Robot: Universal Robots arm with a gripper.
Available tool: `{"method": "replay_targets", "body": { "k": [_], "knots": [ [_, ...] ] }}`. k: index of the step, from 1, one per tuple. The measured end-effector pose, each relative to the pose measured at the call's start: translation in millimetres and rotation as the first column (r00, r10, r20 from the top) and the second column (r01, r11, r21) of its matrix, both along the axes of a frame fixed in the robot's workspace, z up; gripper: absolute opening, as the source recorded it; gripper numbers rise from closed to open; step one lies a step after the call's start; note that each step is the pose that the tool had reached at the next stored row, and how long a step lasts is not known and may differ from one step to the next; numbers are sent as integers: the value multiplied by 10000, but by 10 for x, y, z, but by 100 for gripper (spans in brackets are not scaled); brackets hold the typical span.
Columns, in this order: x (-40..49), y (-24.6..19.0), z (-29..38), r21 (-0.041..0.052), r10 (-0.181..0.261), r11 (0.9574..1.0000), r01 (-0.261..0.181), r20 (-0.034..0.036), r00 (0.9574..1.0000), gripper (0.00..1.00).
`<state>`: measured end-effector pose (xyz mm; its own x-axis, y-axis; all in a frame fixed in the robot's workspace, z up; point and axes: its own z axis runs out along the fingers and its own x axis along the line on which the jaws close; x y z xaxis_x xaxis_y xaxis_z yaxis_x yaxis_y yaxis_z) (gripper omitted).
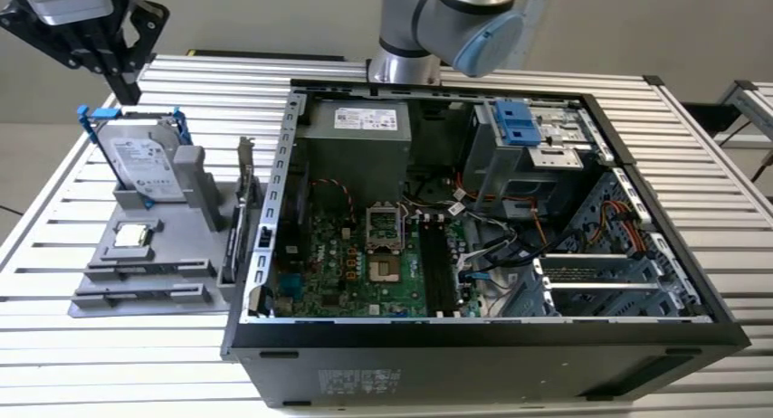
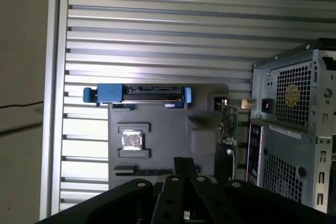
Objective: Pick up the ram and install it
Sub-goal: 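Reach for the ram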
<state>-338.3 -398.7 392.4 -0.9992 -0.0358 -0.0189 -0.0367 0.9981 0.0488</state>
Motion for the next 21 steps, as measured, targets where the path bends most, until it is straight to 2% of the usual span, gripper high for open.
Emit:
{"method": "replay_targets", "body": {
  "k": [15, 21],
  "knots": [
    [-186, 0, 0, 0, 323, 9995, -323, 0, 9995, 0],
    [-205, 0, 0, 0, 350, 9994, -350, -1, 9994, 0]
  ]
}}
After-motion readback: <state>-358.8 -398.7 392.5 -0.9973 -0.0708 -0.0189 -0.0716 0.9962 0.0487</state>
